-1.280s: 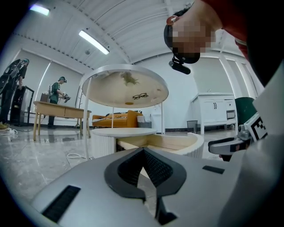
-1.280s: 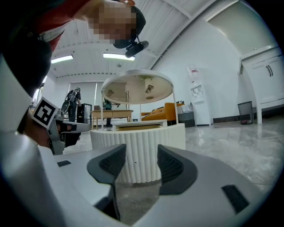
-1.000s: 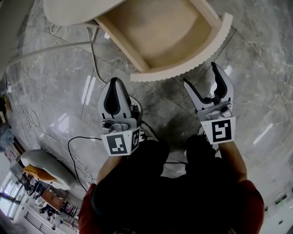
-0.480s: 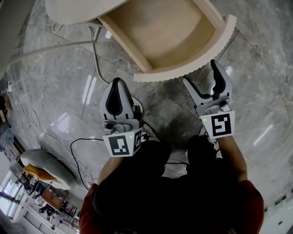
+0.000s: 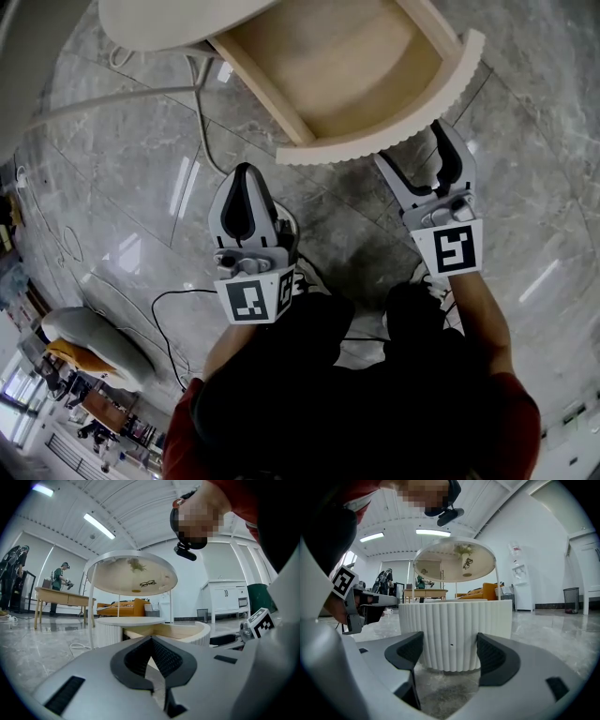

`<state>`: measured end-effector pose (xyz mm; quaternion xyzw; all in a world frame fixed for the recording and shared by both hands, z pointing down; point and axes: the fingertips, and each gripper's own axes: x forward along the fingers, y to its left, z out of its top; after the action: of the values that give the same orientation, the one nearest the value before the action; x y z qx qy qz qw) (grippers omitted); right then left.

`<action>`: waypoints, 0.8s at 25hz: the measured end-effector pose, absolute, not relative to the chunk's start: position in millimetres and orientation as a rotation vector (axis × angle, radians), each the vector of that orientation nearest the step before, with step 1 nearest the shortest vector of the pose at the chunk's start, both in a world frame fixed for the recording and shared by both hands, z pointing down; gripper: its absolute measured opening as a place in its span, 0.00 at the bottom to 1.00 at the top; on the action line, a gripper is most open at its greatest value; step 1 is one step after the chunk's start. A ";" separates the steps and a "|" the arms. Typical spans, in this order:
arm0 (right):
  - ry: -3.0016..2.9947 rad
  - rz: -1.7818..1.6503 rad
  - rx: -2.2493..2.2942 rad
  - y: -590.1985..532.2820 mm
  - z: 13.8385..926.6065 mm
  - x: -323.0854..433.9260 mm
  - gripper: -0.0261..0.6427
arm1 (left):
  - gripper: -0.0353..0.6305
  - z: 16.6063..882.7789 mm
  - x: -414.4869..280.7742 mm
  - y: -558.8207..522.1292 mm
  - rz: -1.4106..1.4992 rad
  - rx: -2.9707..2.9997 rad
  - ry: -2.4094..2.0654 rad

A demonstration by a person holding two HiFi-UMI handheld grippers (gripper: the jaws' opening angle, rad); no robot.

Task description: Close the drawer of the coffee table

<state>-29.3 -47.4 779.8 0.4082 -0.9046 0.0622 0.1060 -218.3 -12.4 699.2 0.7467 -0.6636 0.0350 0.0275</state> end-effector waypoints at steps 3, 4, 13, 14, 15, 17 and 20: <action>-2.664 0.173 1.192 -55.4 779.2 -32.9 0.55 | 0.07 697.1 -218.6 -13.0 0.098 2.301 -2.054; -2.665 0.168 1.192 -57.4 779.7 -33.6 0.55 | 0.07 696.8 -217.7 -12.0 0.095 2.301 -2.055; -2.674 0.193 1.208 -96.2 779.6 -58.8 0.55 | 0.07 693.8 -223.0 -18.6 0.072 2.295 -2.069; -2.675 0.193 1.208 -100.8 779.8 -62.7 0.55 | 0.07 694.7 -224.3 -18.9 0.074 2.291 -2.069; -2.680 0.190 1.208 -105.9 779.4 -66.8 0.55 | 0.07 695.6 -225.1 -19.5 0.077 2.289 -2.067; -2.708 0.160 1.206 -117.6 776.3 -75.0 0.55 | 0.07 697.6 -224.4 -21.0 0.086 2.290 -2.054; -2.719 0.139 1.208 -132.0 774.3 -86.2 0.55 | 0.07 701.5 -221.3 -21.8 0.113 2.299 -2.023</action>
<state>-86.2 -132.0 774.3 0.4042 -0.9098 0.0467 0.0812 -221.3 -21.8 701.5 0.7497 -0.6596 0.0369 0.0386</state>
